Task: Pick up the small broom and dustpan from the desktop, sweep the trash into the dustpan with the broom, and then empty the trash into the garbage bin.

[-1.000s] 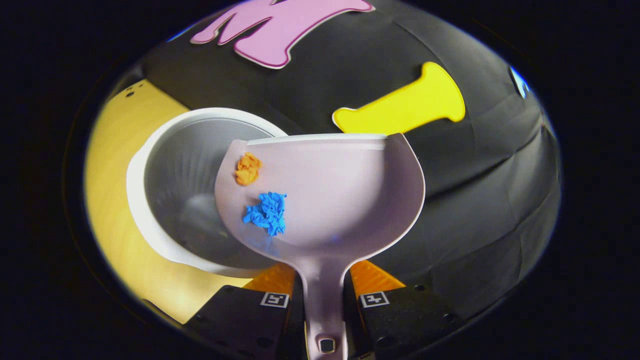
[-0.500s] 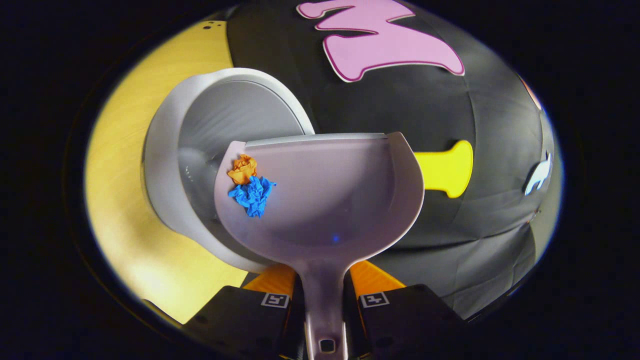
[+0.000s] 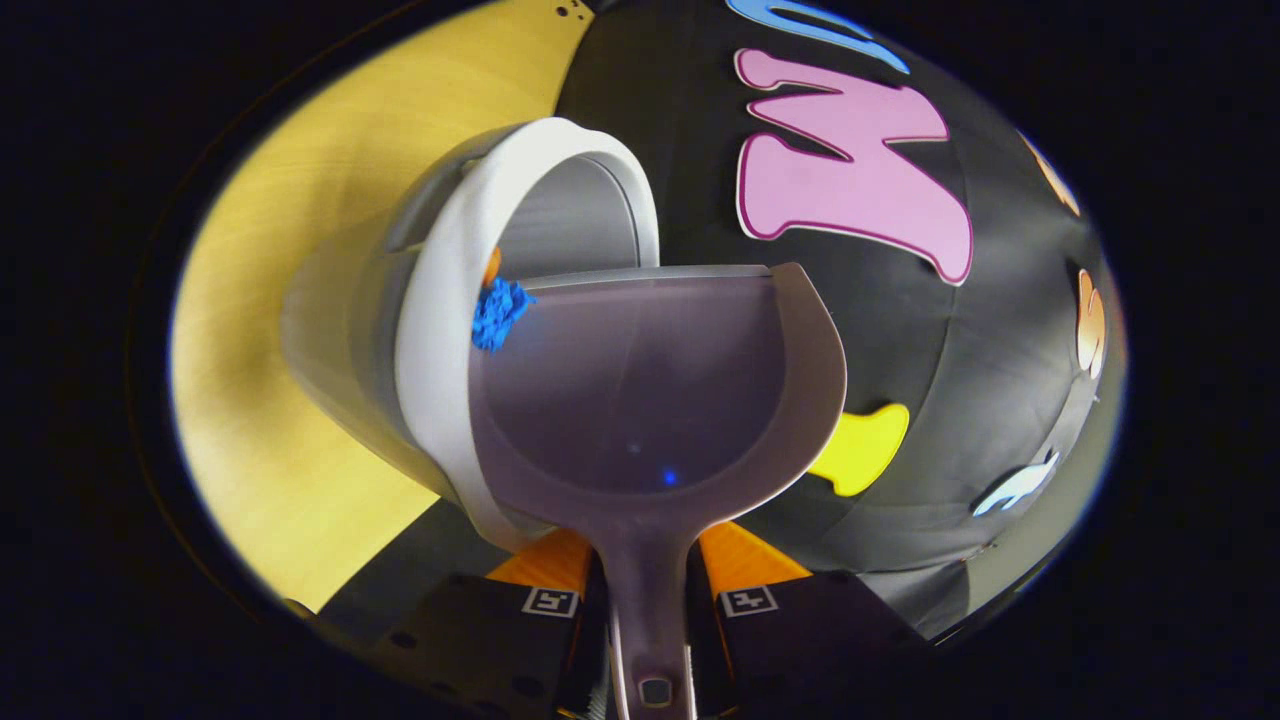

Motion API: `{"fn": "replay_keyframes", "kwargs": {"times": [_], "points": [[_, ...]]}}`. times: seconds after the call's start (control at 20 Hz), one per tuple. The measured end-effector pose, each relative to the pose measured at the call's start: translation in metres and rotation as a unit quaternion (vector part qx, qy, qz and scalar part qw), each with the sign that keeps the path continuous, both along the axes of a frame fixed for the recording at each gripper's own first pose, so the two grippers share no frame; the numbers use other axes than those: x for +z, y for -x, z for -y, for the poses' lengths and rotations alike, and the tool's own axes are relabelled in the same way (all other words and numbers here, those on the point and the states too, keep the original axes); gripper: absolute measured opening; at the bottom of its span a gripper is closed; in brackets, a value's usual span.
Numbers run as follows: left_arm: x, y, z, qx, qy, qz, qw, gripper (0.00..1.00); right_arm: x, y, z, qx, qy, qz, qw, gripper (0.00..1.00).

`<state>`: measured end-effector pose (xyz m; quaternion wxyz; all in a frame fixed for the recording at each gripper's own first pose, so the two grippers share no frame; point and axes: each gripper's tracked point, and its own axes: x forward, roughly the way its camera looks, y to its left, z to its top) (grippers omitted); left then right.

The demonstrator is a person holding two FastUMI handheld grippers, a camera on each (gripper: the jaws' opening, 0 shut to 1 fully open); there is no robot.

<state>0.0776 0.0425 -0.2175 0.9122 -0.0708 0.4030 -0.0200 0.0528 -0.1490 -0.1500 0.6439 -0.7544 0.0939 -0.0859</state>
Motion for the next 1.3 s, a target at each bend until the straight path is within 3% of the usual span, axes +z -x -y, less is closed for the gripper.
{"fn": "replay_keyframes", "kwargs": {"times": [0.15,0.25,0.35,0.65,0.75,0.95,1.2,1.25,1.3], "points": [[0.000,0.000,0.003,0.002,0.000,0.000,1.000,0.26,-0.001,-0.005,0.000,-0.001,-0.014,-0.003,1.000,0.36],[-0.001,0.003,0.004,0.004,-0.001,-0.001,1.000,0.27,-0.002,-0.006,0.003,-0.011,-0.044,-0.011,0.999,0.39],[0.000,0.004,0.005,0.007,0.000,0.001,1.000,0.26,-0.004,-0.005,0.007,-0.021,-0.082,-0.013,0.996,0.36],[0.018,0.007,0.010,0.014,0.005,0.009,1.000,0.27,0.001,-0.003,0.006,-0.043,-0.232,-0.014,0.972,0.37],[0.030,0.006,0.017,0.010,0.016,0.019,1.000,0.27,0.006,0.002,0.007,-0.057,-0.285,-0.010,0.957,0.37],[0.065,0.003,0.018,-0.016,-0.002,0.054,0.998,0.29,0.033,0.024,0.013,-0.093,-0.391,0.031,0.915,0.37],[0.097,0.002,0.013,-0.037,-0.021,0.101,0.994,0.28,0.070,0.076,0.000,-0.096,-0.522,0.069,0.845,0.37],[0.100,0.002,0.012,-0.042,-0.023,0.108,0.993,0.27,0.073,0.089,-0.008,-0.091,-0.543,0.069,0.832,0.42],[0.103,0.003,0.011,-0.046,-0.023,0.113,0.992,0.27,0.074,0.101,-0.015,-0.090,-0.562,0.070,0.819,0.37]]}}
